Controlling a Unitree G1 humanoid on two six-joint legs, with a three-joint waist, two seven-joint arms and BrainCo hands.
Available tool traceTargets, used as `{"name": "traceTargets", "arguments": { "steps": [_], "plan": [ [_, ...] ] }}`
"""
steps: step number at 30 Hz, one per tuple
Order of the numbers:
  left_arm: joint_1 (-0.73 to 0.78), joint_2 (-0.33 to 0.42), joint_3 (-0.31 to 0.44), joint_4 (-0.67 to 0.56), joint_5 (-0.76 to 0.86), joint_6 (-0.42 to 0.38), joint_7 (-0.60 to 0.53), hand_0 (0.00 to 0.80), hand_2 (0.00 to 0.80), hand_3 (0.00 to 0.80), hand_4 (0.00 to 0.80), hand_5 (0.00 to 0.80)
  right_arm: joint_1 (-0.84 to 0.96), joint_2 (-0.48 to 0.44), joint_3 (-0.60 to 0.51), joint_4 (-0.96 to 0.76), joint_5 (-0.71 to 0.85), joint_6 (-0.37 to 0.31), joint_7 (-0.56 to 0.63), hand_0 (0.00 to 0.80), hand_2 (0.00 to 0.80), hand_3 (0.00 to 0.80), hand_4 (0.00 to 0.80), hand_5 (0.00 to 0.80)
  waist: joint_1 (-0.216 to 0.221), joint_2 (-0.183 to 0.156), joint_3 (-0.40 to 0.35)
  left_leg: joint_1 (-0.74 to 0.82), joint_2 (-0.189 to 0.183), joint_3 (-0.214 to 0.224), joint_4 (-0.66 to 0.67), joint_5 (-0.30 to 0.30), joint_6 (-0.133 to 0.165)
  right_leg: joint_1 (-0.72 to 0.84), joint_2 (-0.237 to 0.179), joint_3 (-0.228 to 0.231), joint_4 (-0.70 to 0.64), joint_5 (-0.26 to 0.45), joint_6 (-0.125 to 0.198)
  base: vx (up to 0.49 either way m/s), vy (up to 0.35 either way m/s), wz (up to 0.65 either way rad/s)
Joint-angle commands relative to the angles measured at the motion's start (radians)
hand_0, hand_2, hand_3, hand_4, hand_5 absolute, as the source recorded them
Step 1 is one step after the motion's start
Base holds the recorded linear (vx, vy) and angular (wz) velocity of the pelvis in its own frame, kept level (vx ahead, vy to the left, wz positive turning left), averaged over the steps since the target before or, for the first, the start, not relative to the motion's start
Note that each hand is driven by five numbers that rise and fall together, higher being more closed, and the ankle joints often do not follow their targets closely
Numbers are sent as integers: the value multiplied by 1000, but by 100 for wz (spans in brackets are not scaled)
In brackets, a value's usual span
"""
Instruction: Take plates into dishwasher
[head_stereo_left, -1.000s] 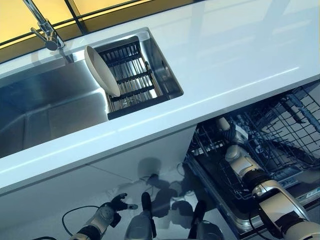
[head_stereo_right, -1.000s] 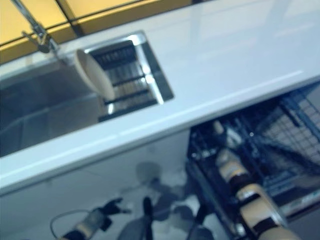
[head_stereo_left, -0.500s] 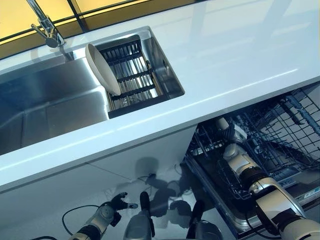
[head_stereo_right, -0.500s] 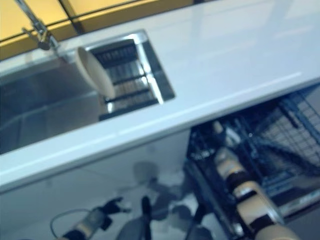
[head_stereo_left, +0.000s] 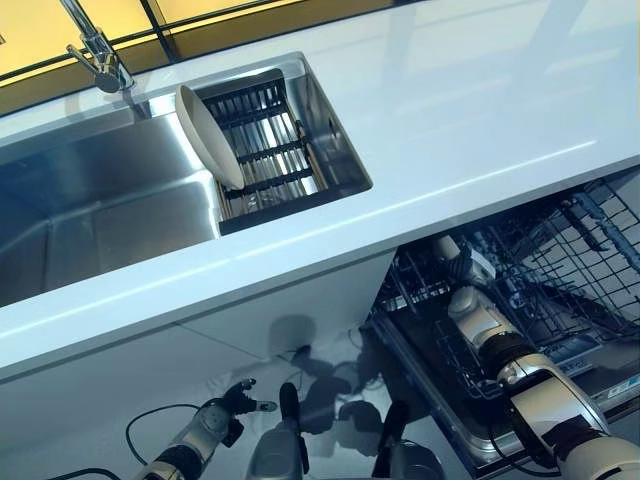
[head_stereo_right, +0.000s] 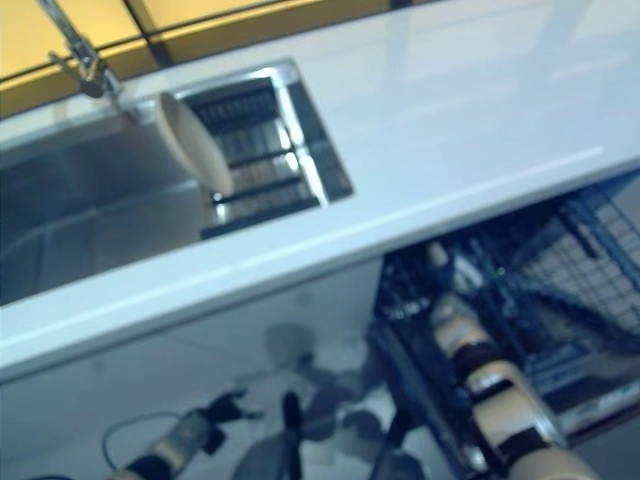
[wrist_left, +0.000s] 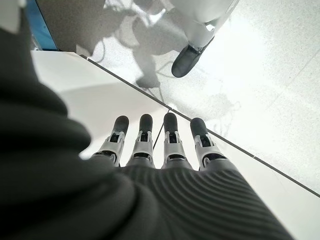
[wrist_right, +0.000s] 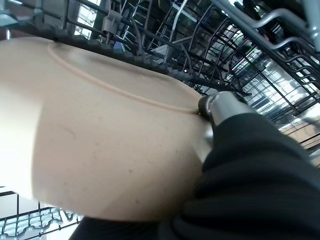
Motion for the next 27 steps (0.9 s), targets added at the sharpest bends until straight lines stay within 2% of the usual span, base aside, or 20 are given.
{"name": "traceTargets", "arguments": {
  "steps": [1, 6, 14, 27],
  "plan": [
    [-96, 24, -36, 20, -12, -21, 15, 0, 0, 0, 0, 0, 32, -22, -15, 197, 73, 43, 66, 800, 800, 800, 800, 800, 30, 33, 80, -28, -74, -16, 3, -60, 26, -71, -45, 24, 198, -137, 19, 0, 0, 0],
    [-99, 19, -36, 10, -25, -20, 17, 0, 0, 0, 0, 0, 29, -36, -15, 196, 64, 26, 81, 800, 800, 800, 800, 800, 27, 51, 87, -38, -73, -17, 3, -52, 21, -85, -45, 22, 218, -151, 12, 0, 0, 0],
    [-114, 7, -45, 13, -43, -34, 22, 0, 0, 0, 0, 0, 9, -60, -19, 207, 65, 19, 92, 800, 800, 800, 800, 800, 29, 80, 101, -58, -61, -29, 3, -31, 10, -122, -50, 16, 313, -212, -9, -22, -38, 1],
    [-108, -12, -54, 16, -66, -59, 32, 0, 0, 0, 0, 0, -3, -103, -32, 233, 55, 1, 96, 800, 800, 800, 800, 800, 32, 122, 116, -74, -34, -32, 3, 4, -19, -149, -58, -2, 414, -281, -35, -33, -33, 3]
  ]
}}
